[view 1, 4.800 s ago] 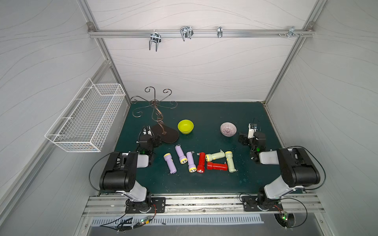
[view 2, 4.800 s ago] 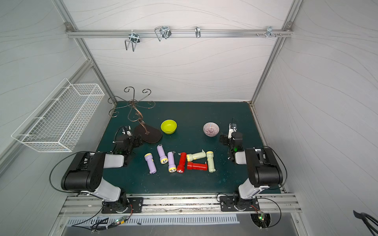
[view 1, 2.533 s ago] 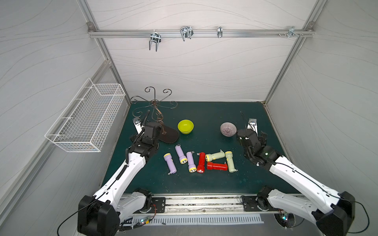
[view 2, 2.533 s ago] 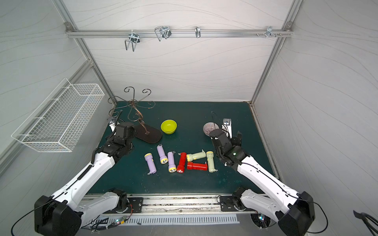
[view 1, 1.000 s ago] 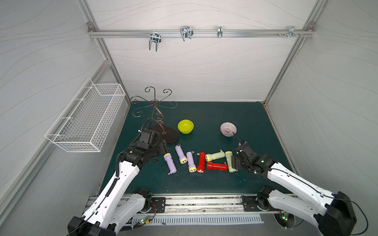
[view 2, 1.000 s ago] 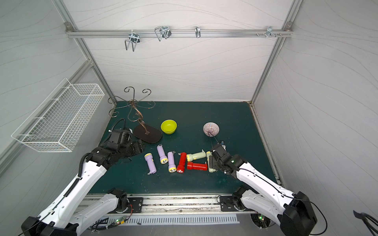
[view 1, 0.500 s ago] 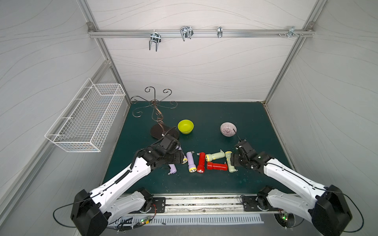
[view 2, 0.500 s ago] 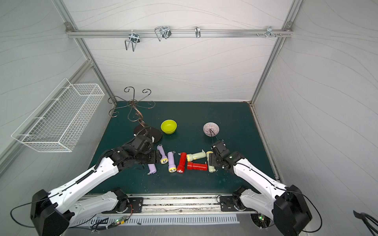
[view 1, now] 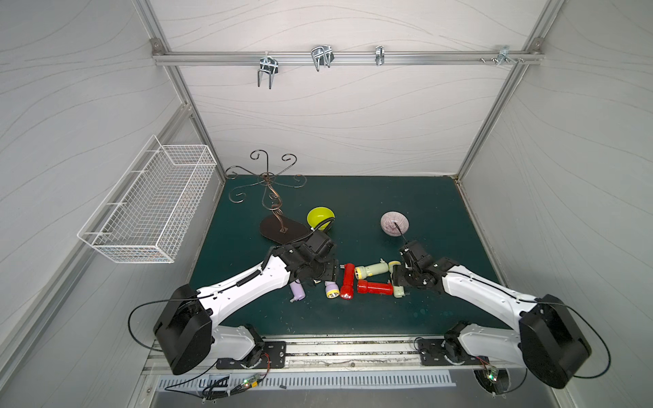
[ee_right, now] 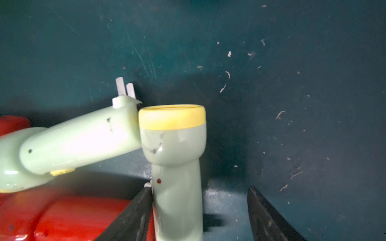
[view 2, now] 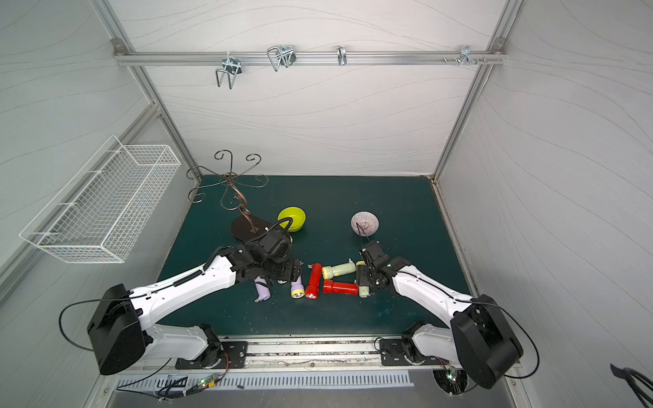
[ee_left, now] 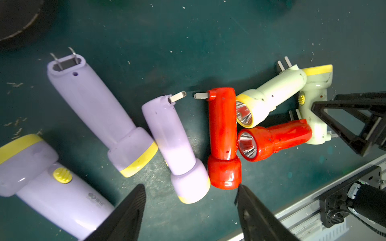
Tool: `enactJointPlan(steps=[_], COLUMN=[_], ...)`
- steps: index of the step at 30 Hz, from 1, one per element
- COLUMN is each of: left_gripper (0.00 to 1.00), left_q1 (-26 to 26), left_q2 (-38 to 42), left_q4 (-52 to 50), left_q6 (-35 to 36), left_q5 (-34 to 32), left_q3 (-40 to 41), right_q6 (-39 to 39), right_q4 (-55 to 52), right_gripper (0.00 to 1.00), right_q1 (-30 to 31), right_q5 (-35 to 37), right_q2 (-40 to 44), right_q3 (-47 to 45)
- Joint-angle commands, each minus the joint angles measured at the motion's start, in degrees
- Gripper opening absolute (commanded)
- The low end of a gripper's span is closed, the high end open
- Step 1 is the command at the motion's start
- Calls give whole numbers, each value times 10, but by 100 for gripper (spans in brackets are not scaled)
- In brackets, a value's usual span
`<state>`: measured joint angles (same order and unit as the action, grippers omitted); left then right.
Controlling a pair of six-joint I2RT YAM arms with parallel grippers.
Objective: Close the plug at the bottom of the flashlight
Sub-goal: Pick up the flashlight from the center of the board.
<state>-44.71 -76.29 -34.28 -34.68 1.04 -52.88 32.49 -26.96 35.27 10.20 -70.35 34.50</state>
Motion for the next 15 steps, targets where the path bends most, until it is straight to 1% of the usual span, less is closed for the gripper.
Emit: enactJointPlan(steps=[1, 4, 9, 15], left_gripper=[73, 73, 74, 74], left_q1=[-4, -3, -4, -3], left_q2=[-5, -3, -3, 1], left_q4=[24, 24, 23, 29], left_q6=[-2, 2, 4, 3], left_q5=[11, 8, 6, 12], left_q3=[-25, -25, -23, -16], right_q6=[-12, -10, -8, -6], right_q4=[4, 11, 25, 26], right_gripper=[70, 68, 60, 49], right_q1=[-2, -2, -5, -14], right_q5=[1, 1, -3, -15], right_q2=[-27, -49, -77, -80], right_q3=[16, 21, 24, 21])
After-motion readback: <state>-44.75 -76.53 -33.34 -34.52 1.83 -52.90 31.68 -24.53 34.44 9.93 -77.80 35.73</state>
